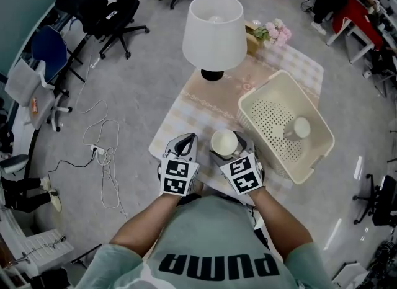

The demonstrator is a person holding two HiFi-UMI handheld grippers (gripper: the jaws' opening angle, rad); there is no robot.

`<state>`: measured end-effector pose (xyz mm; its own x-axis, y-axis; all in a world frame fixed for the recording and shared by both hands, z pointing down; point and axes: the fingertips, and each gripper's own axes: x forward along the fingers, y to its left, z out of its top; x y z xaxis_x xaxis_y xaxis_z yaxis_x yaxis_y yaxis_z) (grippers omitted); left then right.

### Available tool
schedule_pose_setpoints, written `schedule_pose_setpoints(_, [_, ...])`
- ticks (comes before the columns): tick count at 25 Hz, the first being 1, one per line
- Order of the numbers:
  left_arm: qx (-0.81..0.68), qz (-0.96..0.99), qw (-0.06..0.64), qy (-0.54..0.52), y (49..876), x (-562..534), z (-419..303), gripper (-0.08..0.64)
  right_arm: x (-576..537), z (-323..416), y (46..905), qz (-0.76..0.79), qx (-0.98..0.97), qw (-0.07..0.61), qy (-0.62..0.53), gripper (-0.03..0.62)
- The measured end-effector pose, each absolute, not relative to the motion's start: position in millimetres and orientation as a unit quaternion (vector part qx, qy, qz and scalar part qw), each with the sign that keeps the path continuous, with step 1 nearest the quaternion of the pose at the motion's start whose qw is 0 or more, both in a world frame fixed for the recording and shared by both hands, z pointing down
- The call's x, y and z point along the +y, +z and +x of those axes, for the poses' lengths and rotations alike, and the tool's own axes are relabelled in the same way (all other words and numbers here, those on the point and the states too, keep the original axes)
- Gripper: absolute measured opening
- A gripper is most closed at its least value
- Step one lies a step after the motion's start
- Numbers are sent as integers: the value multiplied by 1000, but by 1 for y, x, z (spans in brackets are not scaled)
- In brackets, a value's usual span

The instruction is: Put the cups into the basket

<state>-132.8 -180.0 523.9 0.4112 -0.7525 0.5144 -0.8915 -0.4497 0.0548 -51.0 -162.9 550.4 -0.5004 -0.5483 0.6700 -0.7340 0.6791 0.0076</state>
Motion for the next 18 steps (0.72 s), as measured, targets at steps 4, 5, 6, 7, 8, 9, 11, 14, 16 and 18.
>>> schedule_pose_setpoints(4, [-496,827,165,207,512,-179,-127,2,-161,-50,523,381,-859,313,140,390])
schedule_pose_setpoints(5, [-495,829,163,204,508,-179,-126,2,-160,-49,517,382,-860,309,139,390])
schedule_pose_setpoints(6, [-494,831,160,201,504,-179,-123,2,-160,-47,510,384,-860,306,138,390])
schedule_pose_setpoints(7, [-493,833,155,198,500,-180,-121,1,-160,-45,504,387,-860,302,136,390])
schedule_pose_setpoints(8, [-491,835,151,196,496,-180,-118,2,-162,-41,498,392,-860,298,132,390])
schedule_pose_setpoints(9, [-489,838,149,193,493,-181,-115,0,-164,-37,492,397,-860,294,130,390])
schedule_pose_setpoints(11, [-484,842,144,189,486,-183,-109,0,-168,-29,478,410,-858,283,128,390])
schedule_pose_setpoints(14, [-475,849,141,183,477,-185,-99,2,-174,-16,459,426,-855,266,129,390])
schedule_pose_setpoints(16, [-468,854,137,179,472,-187,-91,2,-177,-6,449,435,-852,261,127,390])
schedule_pose_setpoints(18, [-462,859,131,179,469,-189,-83,2,-182,5,440,447,-848,256,123,390])
